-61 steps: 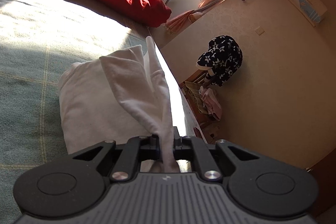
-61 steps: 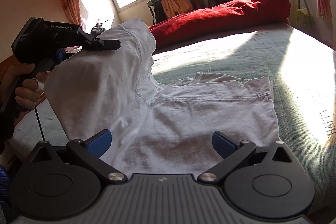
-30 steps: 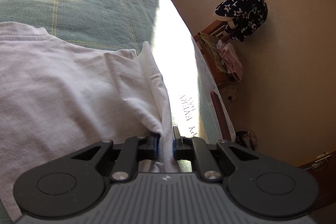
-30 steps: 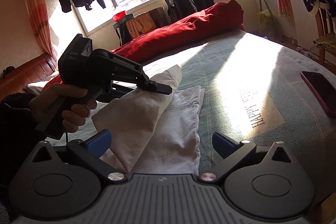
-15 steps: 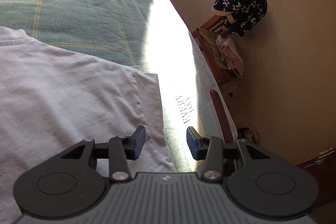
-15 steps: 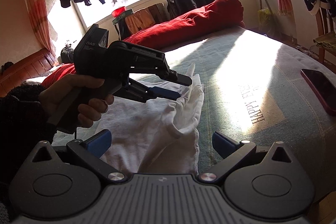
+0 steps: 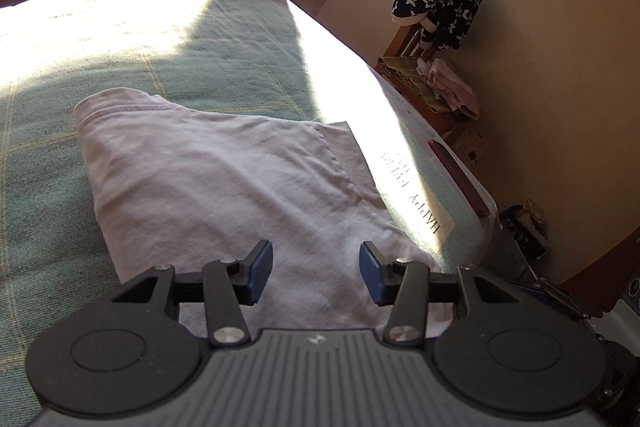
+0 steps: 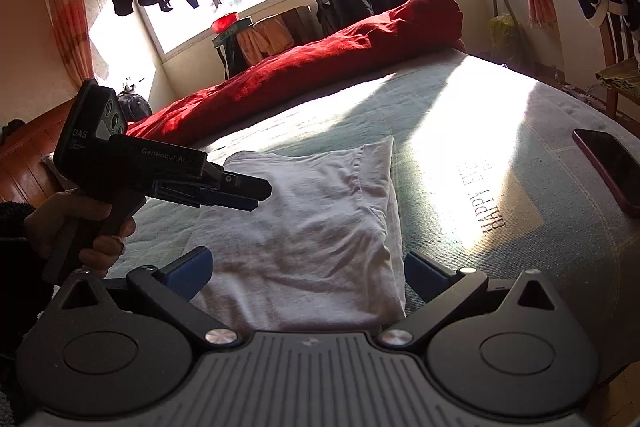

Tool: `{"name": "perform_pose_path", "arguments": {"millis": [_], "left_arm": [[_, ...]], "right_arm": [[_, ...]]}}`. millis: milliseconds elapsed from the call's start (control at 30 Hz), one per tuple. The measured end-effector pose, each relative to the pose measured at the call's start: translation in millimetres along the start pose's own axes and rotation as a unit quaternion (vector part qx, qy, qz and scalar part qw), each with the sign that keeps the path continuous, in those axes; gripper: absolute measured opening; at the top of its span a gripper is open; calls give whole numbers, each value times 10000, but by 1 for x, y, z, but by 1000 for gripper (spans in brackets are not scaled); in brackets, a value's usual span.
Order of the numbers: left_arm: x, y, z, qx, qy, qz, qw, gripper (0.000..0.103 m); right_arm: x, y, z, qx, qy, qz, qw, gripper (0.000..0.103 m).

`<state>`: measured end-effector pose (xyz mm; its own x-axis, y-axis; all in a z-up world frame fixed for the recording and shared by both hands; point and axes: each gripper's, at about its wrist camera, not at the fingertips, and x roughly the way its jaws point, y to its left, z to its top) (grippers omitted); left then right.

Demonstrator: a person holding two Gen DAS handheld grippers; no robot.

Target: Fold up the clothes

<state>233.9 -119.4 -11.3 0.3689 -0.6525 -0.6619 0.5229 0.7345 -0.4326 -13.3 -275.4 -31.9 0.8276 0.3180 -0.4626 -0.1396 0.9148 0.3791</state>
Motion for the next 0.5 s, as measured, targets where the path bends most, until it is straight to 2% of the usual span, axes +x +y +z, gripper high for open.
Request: {"name": "perform_pose_path", "arguments": {"millis": [100, 267, 400, 500], "left_arm": [[-3, 21, -10, -105, 1, 143, 9998, 48], [-8, 37, -16, -342, -40, 74, 9994, 44], [-12, 24, 3, 40, -421, 191, 9989, 48], [-3, 25, 17, 346, -681, 580, 9954, 51]], "right_arm": [[0, 7, 0, -100, 26, 43, 9999, 103], [-2, 15, -2, -223, 55, 45, 9997, 103], [0, 16, -2, -220, 93, 11, 9997, 103], [2, 18, -1, -248, 127, -6, 9996, 103]]}}
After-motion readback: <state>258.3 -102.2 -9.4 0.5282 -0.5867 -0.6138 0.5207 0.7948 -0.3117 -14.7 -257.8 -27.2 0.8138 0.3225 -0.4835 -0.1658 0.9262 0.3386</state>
